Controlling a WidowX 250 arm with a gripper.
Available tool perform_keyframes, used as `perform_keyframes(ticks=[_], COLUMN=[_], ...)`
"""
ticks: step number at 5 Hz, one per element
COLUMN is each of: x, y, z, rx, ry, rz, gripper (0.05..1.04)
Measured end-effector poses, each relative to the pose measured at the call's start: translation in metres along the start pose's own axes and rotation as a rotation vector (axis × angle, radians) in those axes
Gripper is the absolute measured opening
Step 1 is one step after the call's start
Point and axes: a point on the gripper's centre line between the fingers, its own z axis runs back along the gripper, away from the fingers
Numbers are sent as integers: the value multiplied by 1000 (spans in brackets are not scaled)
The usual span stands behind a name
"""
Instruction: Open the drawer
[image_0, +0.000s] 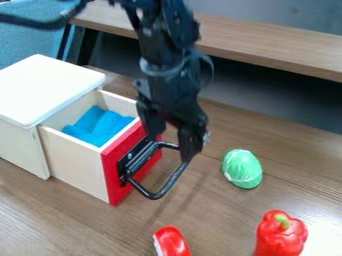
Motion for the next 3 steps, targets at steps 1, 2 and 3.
perform_keyframes(ticks=[1, 2, 3], x=[-3, -10, -12], y=[-6, -10, -11], z=[21, 40, 46], rx=[-10, -31, -36], ry=[-2, -5, 8], rz=[-37, -48, -64], gripper=[998, 998, 998])
